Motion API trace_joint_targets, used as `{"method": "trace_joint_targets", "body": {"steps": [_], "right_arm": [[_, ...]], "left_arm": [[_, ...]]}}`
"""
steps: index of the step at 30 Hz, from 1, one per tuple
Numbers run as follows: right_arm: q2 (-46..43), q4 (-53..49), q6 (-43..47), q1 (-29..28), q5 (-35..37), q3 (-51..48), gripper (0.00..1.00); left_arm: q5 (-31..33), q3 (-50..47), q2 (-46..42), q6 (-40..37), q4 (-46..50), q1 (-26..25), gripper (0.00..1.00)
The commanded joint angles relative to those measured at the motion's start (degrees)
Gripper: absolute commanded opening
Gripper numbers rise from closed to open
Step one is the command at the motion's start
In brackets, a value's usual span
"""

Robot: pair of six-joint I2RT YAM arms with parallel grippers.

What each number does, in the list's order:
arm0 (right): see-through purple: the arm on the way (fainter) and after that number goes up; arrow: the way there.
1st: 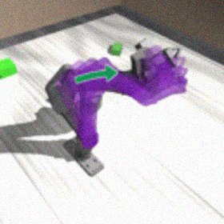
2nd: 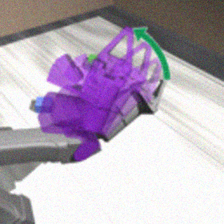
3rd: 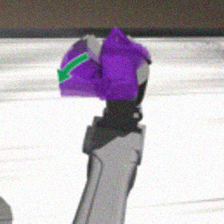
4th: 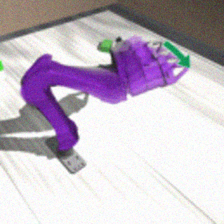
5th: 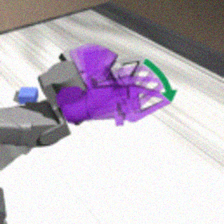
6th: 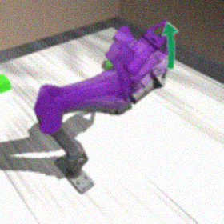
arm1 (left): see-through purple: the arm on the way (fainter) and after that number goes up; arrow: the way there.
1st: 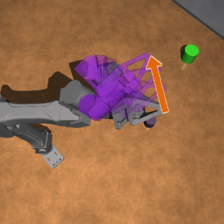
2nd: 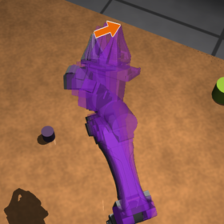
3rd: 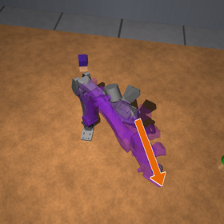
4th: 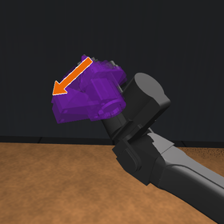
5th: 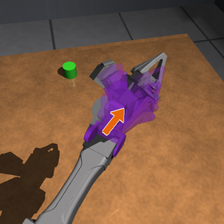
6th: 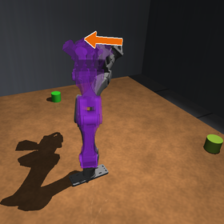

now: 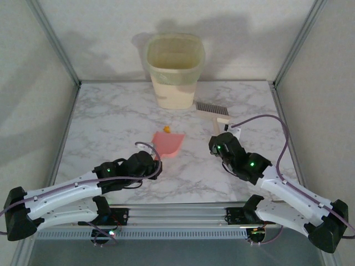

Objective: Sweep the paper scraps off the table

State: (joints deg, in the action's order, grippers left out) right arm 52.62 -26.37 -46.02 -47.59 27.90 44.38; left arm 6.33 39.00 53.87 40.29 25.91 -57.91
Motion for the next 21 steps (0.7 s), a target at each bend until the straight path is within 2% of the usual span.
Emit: {"method": "trace_joint_targets", "body": {"steps": [1,5,14,21], "right_arm": [[0.0,-0.21,0.71,0.38,-0.38,1.32,0.0],[2.74,0.55,2.5,0.48,-2.15,2.37,0.0],[16.28,1.27,6.58,0.58,-10.57,8.5,0.0],[27.4,2.64,4.85,0.57,-12.27,14.2,0.0]], "left_arm": [[-8.26,0.88,1.12,-2.88,-0.51,0.11,0.02],[-14.42,1.94,4.26,-2.72,1.25,-0.23,0.0],[-2.06,2.31,6.98,2.15,11.34,-0.4,0.0],[2.72,2.04,13.52,4.03,10.35,-0.89,0.0]]}}
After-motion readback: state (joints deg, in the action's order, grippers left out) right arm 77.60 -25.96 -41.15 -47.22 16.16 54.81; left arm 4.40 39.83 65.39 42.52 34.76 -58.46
